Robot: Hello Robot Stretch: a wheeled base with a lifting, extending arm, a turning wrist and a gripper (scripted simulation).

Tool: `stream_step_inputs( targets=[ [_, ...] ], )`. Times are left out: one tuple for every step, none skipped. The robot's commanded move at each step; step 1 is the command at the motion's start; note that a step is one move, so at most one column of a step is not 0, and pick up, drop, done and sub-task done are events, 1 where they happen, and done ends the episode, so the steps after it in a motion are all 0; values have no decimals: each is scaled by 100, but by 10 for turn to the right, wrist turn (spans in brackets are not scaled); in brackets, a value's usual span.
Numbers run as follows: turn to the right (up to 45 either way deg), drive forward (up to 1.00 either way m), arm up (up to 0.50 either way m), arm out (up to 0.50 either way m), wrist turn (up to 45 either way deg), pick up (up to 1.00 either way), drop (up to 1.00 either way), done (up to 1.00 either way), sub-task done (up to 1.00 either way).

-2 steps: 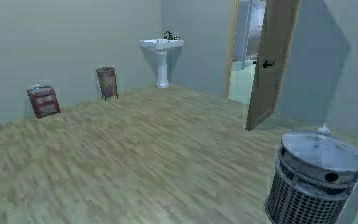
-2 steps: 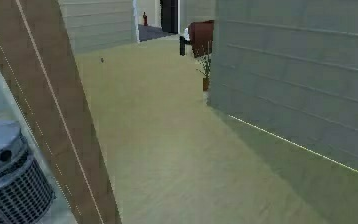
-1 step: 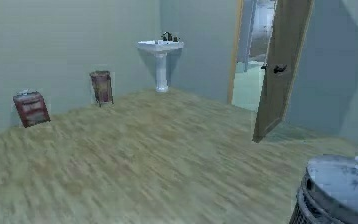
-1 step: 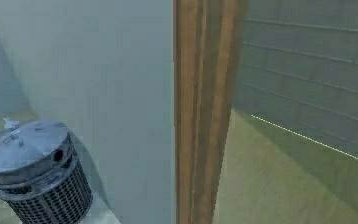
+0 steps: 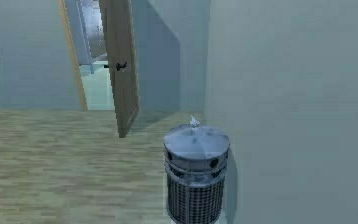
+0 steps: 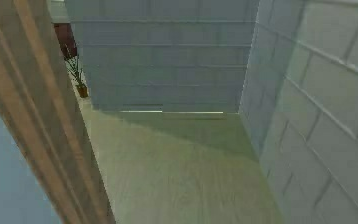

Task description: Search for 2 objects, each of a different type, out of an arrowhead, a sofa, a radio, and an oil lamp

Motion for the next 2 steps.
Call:
stream_step_inputs(
  targets=[
    [0, 45, 0, 0, 0, 0, 0, 0, 0],
    [0, 0, 0, 0, 0, 0, 0, 100, 0]
  ],
)
